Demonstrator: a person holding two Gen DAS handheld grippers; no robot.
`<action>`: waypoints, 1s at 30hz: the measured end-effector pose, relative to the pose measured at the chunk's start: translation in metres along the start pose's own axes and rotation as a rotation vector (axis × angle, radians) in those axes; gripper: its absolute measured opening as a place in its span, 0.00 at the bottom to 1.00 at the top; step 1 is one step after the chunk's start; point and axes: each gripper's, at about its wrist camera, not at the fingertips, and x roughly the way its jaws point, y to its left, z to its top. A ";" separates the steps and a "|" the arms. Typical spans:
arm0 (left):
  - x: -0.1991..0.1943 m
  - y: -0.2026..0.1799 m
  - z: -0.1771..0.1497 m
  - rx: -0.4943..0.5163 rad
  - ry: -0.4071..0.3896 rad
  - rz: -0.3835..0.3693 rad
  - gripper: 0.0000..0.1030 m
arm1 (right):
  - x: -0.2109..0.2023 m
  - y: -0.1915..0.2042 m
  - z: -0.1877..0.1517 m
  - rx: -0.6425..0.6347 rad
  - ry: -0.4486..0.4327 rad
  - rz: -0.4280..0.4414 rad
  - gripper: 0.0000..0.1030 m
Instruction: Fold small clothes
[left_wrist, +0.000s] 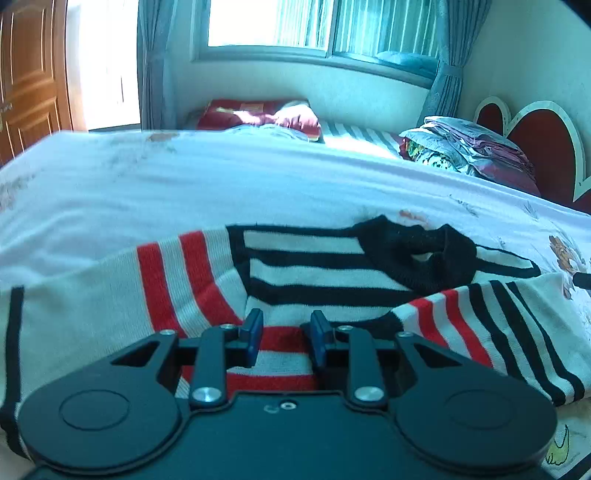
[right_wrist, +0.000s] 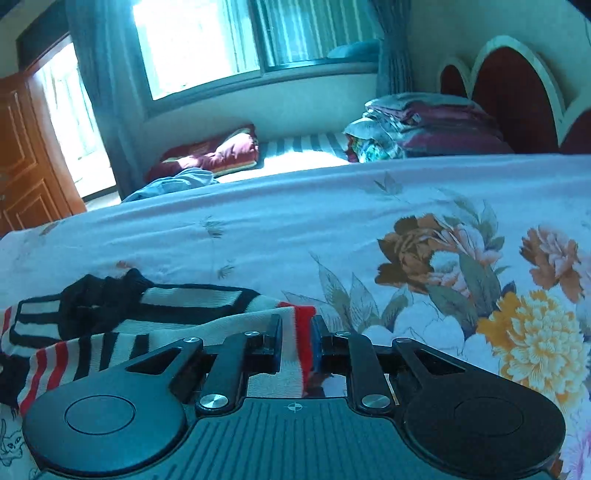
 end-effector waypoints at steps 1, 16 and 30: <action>-0.002 -0.008 0.003 0.016 -0.001 -0.034 0.25 | 0.003 0.008 0.000 -0.033 0.005 0.014 0.17; 0.035 -0.042 -0.010 0.130 0.104 -0.076 0.29 | 0.054 -0.008 -0.005 -0.047 0.092 -0.056 0.17; 0.028 -0.086 -0.022 0.234 0.125 -0.113 0.33 | 0.004 0.038 -0.039 -0.170 0.143 -0.048 0.16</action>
